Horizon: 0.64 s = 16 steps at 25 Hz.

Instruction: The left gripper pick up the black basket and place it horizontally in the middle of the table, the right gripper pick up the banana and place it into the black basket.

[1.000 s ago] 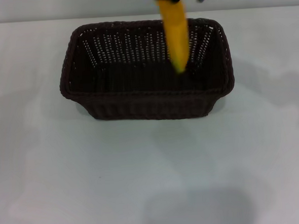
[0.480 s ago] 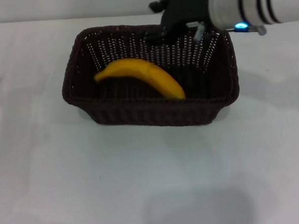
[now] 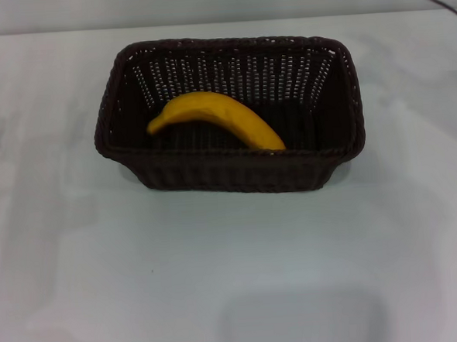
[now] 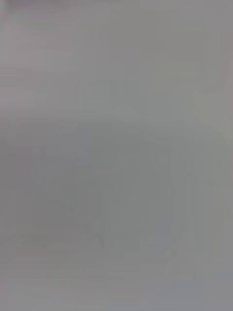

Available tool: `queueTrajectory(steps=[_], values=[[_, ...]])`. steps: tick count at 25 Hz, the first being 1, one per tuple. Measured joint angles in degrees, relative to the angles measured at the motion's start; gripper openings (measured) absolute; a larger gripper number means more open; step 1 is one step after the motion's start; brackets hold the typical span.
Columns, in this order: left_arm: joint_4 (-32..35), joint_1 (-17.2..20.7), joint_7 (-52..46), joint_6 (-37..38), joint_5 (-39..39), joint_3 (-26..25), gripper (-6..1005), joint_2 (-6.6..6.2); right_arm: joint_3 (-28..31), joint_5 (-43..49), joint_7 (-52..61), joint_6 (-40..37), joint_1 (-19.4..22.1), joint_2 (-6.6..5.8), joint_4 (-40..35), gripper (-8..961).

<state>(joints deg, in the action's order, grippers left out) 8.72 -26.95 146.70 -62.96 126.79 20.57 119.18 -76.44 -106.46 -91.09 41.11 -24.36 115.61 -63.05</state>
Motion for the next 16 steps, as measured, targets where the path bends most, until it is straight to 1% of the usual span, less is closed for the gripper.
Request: queueTrajectory(steps=[1, 2, 4, 6, 8, 9, 11, 14, 16], values=[[-0.26, 0.01, 0.41, -0.03, 0.01, -0.01, 862, 0.0, 1.53, -7.49, -5.43, 2.06, 0.65, -0.01, 3.6, 723], [-0.55, 0.01, 0.71, -0.05, 0.02, -0.03, 862, 0.04, 2.62, -12.09, -9.7, 3.57, 1.09, 0.05, 6.19, 723], [-1.6, -0.06, 1.69, -0.11, 0.21, -0.05, 862, 0.07, 5.04, -25.53, -23.37, 10.3, 1.2, 0.15, 17.03, 723], [-2.9, -0.44, 3.42, -0.16, 0.55, -0.21, 862, 0.13, 5.75, -37.46, -36.67, 18.07, 0.7, 0.16, 28.33, 722], [-4.14, -0.9, 4.68, -0.14, 1.56, -0.34, 862, 0.21, 5.81, -45.29, -47.23, 24.38, 0.22, 0.36, 37.44, 722], [-5.07, -1.26, 5.31, -0.07, 2.41, -0.38, 862, 0.25, 6.04, -48.5, -52.4, 27.17, 0.01, 0.47, 41.72, 721], [-5.85, -1.83, 6.06, 0.06, 3.43, -0.31, 862, 0.27, 7.16, -51.88, -59.65, 30.97, -0.15, 0.67, 48.78, 720], [-5.94, -2.34, 6.46, 0.32, 3.33, -0.08, 862, 0.29, 10.33, -52.38, -62.92, 33.06, -0.2, 0.66, 55.46, 719], [-5.95, -2.45, 6.49, 0.45, 3.31, -0.04, 862, 0.22, 11.3, -52.47, -63.08, 33.26, 0.0, 0.66, 57.03, 719]])
